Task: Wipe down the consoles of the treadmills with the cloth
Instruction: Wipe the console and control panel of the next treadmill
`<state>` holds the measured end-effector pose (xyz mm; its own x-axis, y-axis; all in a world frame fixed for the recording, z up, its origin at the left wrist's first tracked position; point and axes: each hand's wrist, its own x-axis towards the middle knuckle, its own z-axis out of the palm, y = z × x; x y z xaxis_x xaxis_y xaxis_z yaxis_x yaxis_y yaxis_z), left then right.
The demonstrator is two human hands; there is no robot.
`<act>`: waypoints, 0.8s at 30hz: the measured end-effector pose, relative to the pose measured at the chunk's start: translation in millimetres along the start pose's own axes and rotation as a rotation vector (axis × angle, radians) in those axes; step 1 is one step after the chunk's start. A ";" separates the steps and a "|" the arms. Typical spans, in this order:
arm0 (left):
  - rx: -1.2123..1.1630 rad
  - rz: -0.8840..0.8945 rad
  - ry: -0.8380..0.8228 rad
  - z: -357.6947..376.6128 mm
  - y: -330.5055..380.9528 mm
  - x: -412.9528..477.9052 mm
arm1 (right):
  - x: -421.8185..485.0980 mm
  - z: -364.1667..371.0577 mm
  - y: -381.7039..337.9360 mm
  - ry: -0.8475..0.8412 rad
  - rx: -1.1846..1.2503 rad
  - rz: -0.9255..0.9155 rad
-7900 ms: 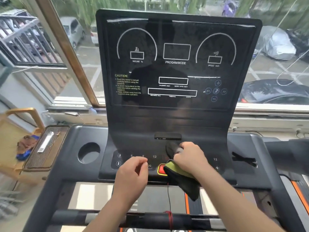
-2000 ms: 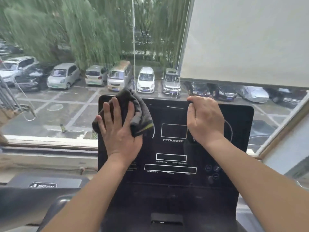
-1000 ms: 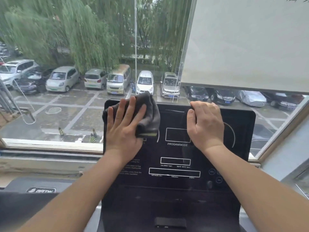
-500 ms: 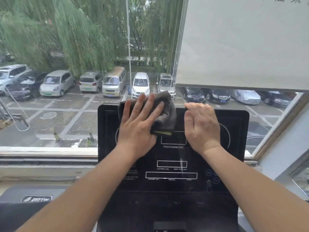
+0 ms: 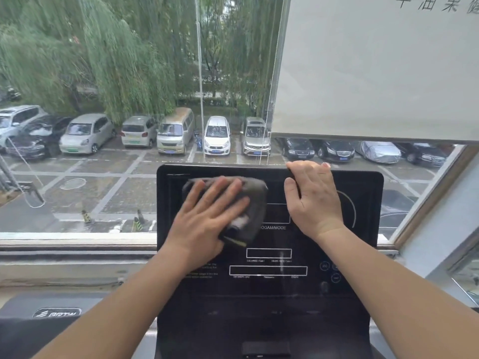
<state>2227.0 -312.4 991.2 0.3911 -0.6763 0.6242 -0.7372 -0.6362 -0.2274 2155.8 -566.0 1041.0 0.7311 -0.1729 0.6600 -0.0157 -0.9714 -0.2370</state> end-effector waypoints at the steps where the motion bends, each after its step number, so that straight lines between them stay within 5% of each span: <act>1: -0.033 -0.134 0.040 0.4 -0.6 -0.4 | -0.8 0.3 -0.9 -0.016 -0.022 0.006; 3: -0.085 -0.343 0.087 6.6 17.1 -6.8 | -1.9 1.7 -1.3 -0.057 -0.079 0.012; 5: -0.115 -0.369 0.074 21.0 41.3 -23.8 | -1.6 2.3 -1.7 -0.088 -0.119 0.018; 10: -0.030 0.221 -0.125 16.2 5.8 -66.4 | -1.2 -0.4 -3.2 -0.104 -0.140 0.018; 14: -0.090 -0.148 0.092 1.6 -41.1 -55.8 | -1.5 4.8 -5.4 -0.082 -0.151 0.026; 18: -0.156 -0.488 0.201 19.1 4.3 -60.7 | -2.2 10.3 -7.2 -0.070 -0.152 0.043; 20: -0.168 -0.400 0.092 32.4 34.4 -76.7 | -2.3 10.5 -6.0 -0.069 -0.161 0.046; 24: -0.109 0.049 -0.098 30.1 23.1 -91.8 | -2.1 9.9 -4.2 -0.076 -0.171 0.040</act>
<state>2190.7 -276.2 906.2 0.4009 -0.7423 0.5370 -0.8103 -0.5608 -0.1702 2161.1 -560.0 1033.5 0.7771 -0.2057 0.5948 -0.1569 -0.9786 -0.1334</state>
